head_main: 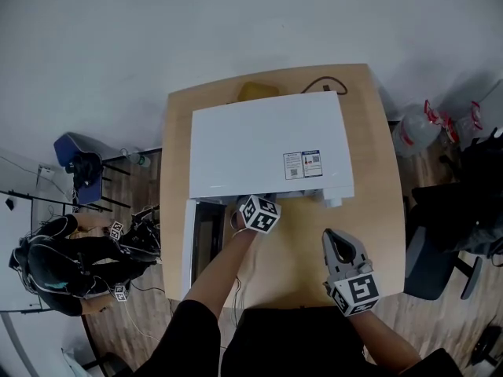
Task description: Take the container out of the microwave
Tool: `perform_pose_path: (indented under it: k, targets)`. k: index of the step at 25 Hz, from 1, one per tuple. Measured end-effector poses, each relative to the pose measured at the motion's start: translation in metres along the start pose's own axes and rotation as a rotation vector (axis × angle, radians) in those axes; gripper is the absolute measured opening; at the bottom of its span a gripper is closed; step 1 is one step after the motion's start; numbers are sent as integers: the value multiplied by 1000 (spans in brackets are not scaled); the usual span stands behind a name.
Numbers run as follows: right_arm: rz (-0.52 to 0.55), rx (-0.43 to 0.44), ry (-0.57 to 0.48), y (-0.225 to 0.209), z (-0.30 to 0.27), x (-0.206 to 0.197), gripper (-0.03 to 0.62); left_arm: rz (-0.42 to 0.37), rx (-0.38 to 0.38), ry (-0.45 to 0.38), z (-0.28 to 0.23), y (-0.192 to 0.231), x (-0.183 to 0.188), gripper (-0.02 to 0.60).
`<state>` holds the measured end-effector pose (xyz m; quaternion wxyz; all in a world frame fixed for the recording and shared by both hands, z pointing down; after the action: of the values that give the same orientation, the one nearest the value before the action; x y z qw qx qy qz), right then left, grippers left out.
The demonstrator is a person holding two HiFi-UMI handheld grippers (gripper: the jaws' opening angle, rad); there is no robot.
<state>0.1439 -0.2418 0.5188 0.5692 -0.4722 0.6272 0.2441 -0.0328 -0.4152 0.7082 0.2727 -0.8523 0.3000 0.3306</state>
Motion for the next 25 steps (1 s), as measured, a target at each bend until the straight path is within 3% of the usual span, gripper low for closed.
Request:
perform_pose_path:
  k: [3, 10, 16, 25]
  targets:
    - [-1, 1, -2, 2, 2, 0, 60, -28, 31, -4, 5, 1, -2, 78]
    - [8, -2, -17, 6, 9, 3, 60, -33, 37, 15, 19, 0, -11, 64]
    - [14, 0, -28, 15, 15, 4, 60, 16, -18, 9, 37, -9, -12, 54]
    - [45, 7, -45, 38, 35, 3, 60, 37, -2, -25, 78, -27, -21, 51]
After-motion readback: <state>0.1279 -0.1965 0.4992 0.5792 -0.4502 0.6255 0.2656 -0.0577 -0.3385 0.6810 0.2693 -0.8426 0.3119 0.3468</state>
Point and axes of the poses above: the fingertips, and each gripper's own axes: z backward along the fingers, y to its left, x out of its top, the point moved 5 cm from there along z, backward along the fingers, and after that the axes turned 7 degrees about -y, right-handed, at the moved point
